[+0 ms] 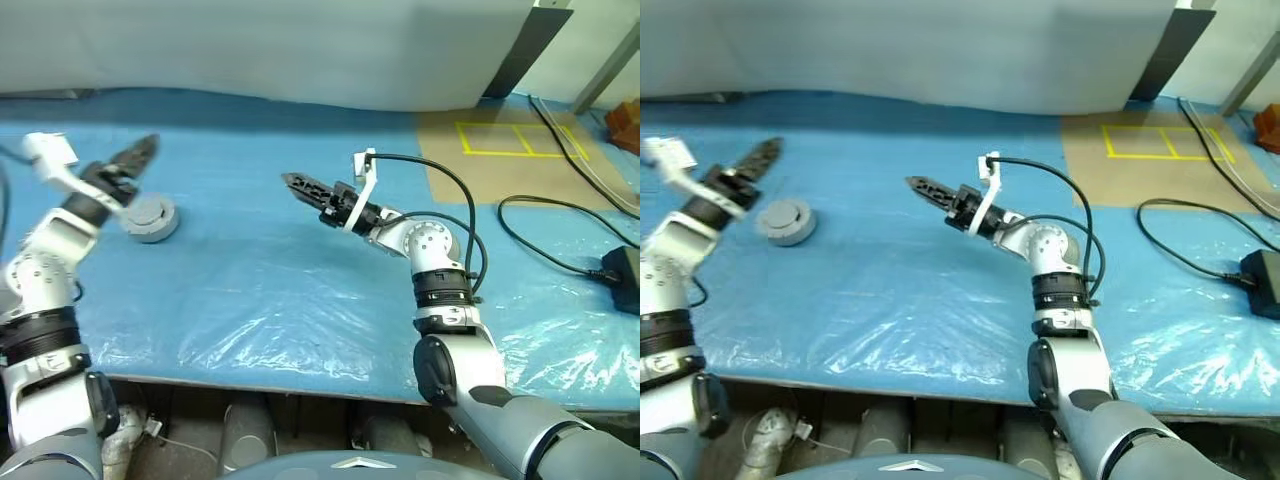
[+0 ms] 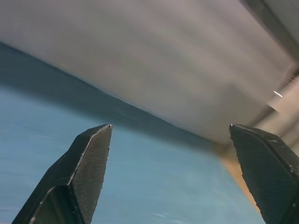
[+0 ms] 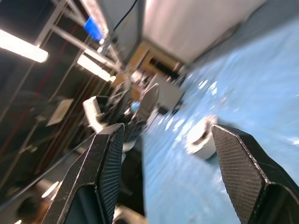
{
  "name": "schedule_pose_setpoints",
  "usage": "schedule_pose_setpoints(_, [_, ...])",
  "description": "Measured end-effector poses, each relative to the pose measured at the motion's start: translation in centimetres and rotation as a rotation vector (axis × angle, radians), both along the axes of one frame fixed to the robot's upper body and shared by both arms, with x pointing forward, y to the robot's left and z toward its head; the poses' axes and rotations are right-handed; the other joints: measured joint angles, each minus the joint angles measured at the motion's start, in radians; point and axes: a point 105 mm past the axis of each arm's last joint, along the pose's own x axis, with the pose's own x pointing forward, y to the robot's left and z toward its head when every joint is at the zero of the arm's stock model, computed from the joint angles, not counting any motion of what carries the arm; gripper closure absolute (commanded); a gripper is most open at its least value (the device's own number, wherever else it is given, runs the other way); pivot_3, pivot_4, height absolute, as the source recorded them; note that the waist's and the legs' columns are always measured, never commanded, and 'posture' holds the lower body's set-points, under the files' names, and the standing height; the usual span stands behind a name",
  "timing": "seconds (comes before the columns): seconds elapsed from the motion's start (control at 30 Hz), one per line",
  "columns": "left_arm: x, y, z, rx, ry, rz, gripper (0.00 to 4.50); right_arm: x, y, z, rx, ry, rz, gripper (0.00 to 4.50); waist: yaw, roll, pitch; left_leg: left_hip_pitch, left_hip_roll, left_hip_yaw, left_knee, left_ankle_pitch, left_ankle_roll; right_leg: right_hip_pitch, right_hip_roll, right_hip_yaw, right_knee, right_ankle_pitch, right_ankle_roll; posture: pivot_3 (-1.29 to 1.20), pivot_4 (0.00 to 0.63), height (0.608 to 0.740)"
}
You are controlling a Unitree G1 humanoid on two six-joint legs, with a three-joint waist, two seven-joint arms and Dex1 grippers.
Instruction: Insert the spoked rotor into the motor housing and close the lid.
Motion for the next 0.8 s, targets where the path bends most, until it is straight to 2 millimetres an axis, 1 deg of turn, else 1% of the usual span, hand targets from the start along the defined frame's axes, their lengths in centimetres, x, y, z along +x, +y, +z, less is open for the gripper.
schedule_pose_setpoints(0.07, [-0.4,-4.4,-1.0,0.05,0.015,-0.127,0.24,0.6,-1.8,-0.2,-0.104,-0.075,-0.095,1.39,-0.001,0.0,0.0,0.001,0.0,0.0,0.0,0.0,0.0,0.0,0.0,0.0,0.0,0.0,0.0,0.0,0.15,0.74])
schedule_pose_setpoints(0.1, [-0.6,-6.0,-2.0,0.079,0.037,-0.168,0.24,0.7,-2.5,-0.5,-0.158,-0.106,-0.132,1.39,-0.003,0.0,0.0,0.002,0.0,0.0,-0.001,0.0,0.0,0.0,0.001,0.001,0.0,0.0,0.0,0.0,0.15,0.74])
schedule_pose_setpoints(0.13, [-0.7,-7.2,-3.5,0.117,0.072,-0.195,0.24,0.7,-2.9,-1.0,-0.206,-0.13,-0.162,1.39,-0.009,0.0,0.0,0.002,0.0,0.0,-0.001,0.0,0.0,0.0,0.002,0.002,0.0,0.0,0.0,0.0,0.15,0.74])
schedule_pose_setpoints(0.17, [-0.9,-8.2,-5.2,0.154,0.112,-0.218,0.24,0.8,-3.2,-1.4,-0.244,-0.137,-0.199,1.39,-0.016,0.0,0.0,0.002,0.001,0.0,-0.001,0.0,0.0,0.0,0.002,0.003,0.0,0.0,0.0,0.0,0.15,0.74])
schedule_pose_setpoints(0.2, [-1.2,-8.9,-6.4,0.167,0.141,-0.239,0.24,0.9,-3.4,-1.7,-0.265,-0.136,-0.231,1.39,-0.025,0.0,0.0,0.002,0.001,0.0,-0.002,0.0,0.0,0.0,0.002,0.004,0.0,0.0,0.0,0.0,0.15,0.74])
schedule_pose_setpoints(0.27, [-1.7,-9.9,-7.4,0.157,0.163,-0.28,0.24,1.1,-3.7,-2.1,-0.295,-0.131,-0.279,1.39,-0.028,0.0,0.0,0.002,0.0,0.001,-0.002,0.0,0.0,0.0,0.002,0.005,0.0,0.0,0.0,0.0,0.15,0.74])
schedule_pose_setpoints(0.3, [-1.8,-10.1,-7.6,0.158,0.164,-0.284,0.24,1.2,-3.9,-2.1,-0.307,-0.137,-0.299,1.39,-0.027,0.0,0.0,0.002,0.0,0.001,-0.002,0.0,0.0,0.0,0.002,0.005,0.0,0.0,0.0,0.0,0.15,0.74])
schedule_pose_setpoints(0.4, [-1.5,-10.0,-7.6,0.236,0.13,-0.245,0.24,1.4,-4.2,-1.8,-0.376,-0.185,-0.372,1.39,-0.024,0.0,0.0,0.003,0.0,0.001,-0.002,0.0,0.0,0.0,0.001,0.005,-0.001,0.0,0.0,0.0,0.15,0.74])
schedule_pose_setpoints(0.43, [-1.5,-10.0,-7.7,0.267,0.118,-0.235,0.24,1.5,-4.3,-1.9,-0.409,-0.2,-0.392,1.39,-0.024,0.0,0.0,0.003,-0.001,0.001,-0.002,0.0,0.0,0.001,0.001,0.005,-0.001,0.0,0.0,0.0,0.15,0.74])
schedule_pose_setpoints(0.5, [-1.2,-10.2,-7.8,0.325,0.084,-0.209,0.24,1.8,-4.5,-2.8,-0.502,-0.219,-0.433,1.39,-0.025,0.001,0.0,0.003,-0.001,0.001,-0.001,0.0,0.0,0.001,0.001,0.005,-0.002,0.001,0.001,0.0,0.15,0.74])
schedule_pose_setpoints(0.6, [-0.7,-10.1,-6.8,0.357,0.026,-0.169,0.24,2.0,-4.8,-3.2,-0.523,-0.208,-0.455,1.39,-0.025,0.001,0.0,0.003,-0.001,0.001,-0.001,0.0,0.0,0.001,0.001,0.005,-0.002,0.001,0.001,0.0,0.15,0.74])
schedule_pose_setpoints(0.7, [-0.2,-10.4,-5.4,0.337,-0.025,-0.146,0.24,2.1,-4.9,-3.2,-0.529,-0.216,-0.467,1.39,-0.025,0.001,0.0,0.003,-0.001,0.001,-0.001,0.0,0.0,0.001,0.001,0.006,-0.002,0.001,0.001,0.0,0.15,0.74])
schedule_pose_setpoints(0.8, [-0.1,-10.8,-5.4,0.327,-0.031,-0.141,0.24,2.2,-4.9,-3.6,-0.54,-0.21,-0.467,1.39,-0.027,0.001,0.0,0.003,-0.001,0.001,-0.002,0.0,0.0,0.001,0.001,0.006,-0.002,0.001,0.001,0.0,0.15,0.74])
